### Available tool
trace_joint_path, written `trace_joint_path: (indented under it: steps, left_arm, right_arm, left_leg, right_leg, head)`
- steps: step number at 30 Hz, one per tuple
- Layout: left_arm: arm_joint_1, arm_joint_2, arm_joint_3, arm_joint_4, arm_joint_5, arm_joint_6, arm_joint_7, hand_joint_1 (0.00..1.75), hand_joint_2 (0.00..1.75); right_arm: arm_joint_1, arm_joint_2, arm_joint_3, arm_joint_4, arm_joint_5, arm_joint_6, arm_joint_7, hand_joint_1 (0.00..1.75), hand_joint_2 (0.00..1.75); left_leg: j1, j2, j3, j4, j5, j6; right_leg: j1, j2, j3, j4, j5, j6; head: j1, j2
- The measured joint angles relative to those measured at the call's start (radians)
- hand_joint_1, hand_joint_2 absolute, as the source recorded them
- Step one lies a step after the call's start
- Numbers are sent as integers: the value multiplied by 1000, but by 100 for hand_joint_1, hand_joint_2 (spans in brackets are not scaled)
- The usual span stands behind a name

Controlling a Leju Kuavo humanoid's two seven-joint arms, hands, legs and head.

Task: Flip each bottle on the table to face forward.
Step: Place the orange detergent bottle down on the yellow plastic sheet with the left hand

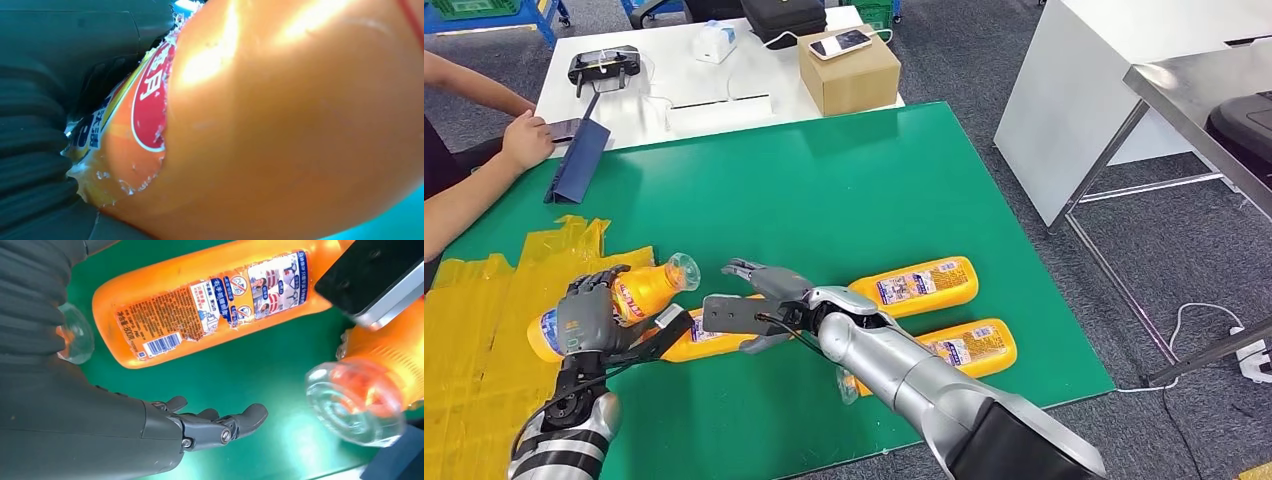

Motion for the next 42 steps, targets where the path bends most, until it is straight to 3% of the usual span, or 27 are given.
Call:
trace_joint_path:
  steps: [4,5,8,9,12,19,25,31,32,35,36,42]
  left_arm:
    - [-42,17,-27,57,-53,-59,53,175,175]
    - [-53,21,-34,72,-61,-71,61,139,175]
    - [-81,32,-51,112,-67,-109,71,8,175]
    - [-93,35,-56,128,-67,-133,70,0,175]
    - [-144,49,-80,192,-56,-247,38,0,175]
    - [-303,99,-182,340,45,-515,-123,0,175]
    - [-376,127,-267,399,165,-600,-167,0,175]
    - [-410,127,-290,413,345,-628,-213,0,175]
    - [-411,126,-292,413,360,-629,-220,0,175]
    - [-410,118,-292,409,448,-620,-259,0,175]
    - [-407,114,-289,400,493,-608,-273,0,175]
    - [-318,69,-232,228,755,-487,-337,0,175]
  right_arm:
    - [0,3,40,9,-27,1,21,0,175]
    - [0,3,50,11,-31,1,25,0,175]
    - [0,3,77,18,-37,1,34,0,175]
    - [0,3,85,21,-37,2,40,0,175]
    - [0,3,117,36,-27,4,63,0,175]
    - [9,3,185,110,25,2,81,0,175]
    - [33,3,218,158,74,0,102,0,175]
    - [29,6,250,188,141,2,137,0,175]
    - [28,7,254,191,146,3,139,16,175]
    - [27,10,264,200,168,7,147,146,175]
    - [29,10,265,203,176,9,149,174,175]
    - [42,11,261,213,192,-11,132,175,175]
  left_leg:
    - [0,0,1,0,0,0]
    - [0,0,1,0,0,0]
    - [0,0,2,0,0,0]
    - [0,0,2,0,0,-1]
    - [0,0,2,0,1,-1]
    - [0,-5,9,-1,1,-1]
    - [0,-5,9,0,3,0]
    - [0,-4,12,0,3,0]
    - [0,-3,12,0,3,0]
    - [0,-1,12,0,3,0]
    - [0,-1,12,0,3,0]
    - [0,1,13,0,1,-1]
  right_leg:
    - [0,0,1,0,0,0]
    - [0,0,1,0,0,0]
    - [0,0,1,1,0,0]
    - [0,0,1,1,0,0]
    - [1,0,2,1,0,0]
    - [0,-5,10,1,-1,-1]
    - [-1,-5,10,1,0,-1]
    - [-1,-4,12,1,0,-1]
    - [-1,-4,12,1,0,-1]
    - [-1,-2,11,1,0,-1]
    - [-1,-2,11,1,0,-1]
    - [-1,1,11,1,0,-1]
  head:
    - [0,0]
    - [0,0]
    - [0,0]
    - [0,0]
    - [0,0]
    - [0,0]
    - [0,0]
    - [0,0]
    - [0,0]
    - [0,0]
    - [0,0]
    - [0,0]
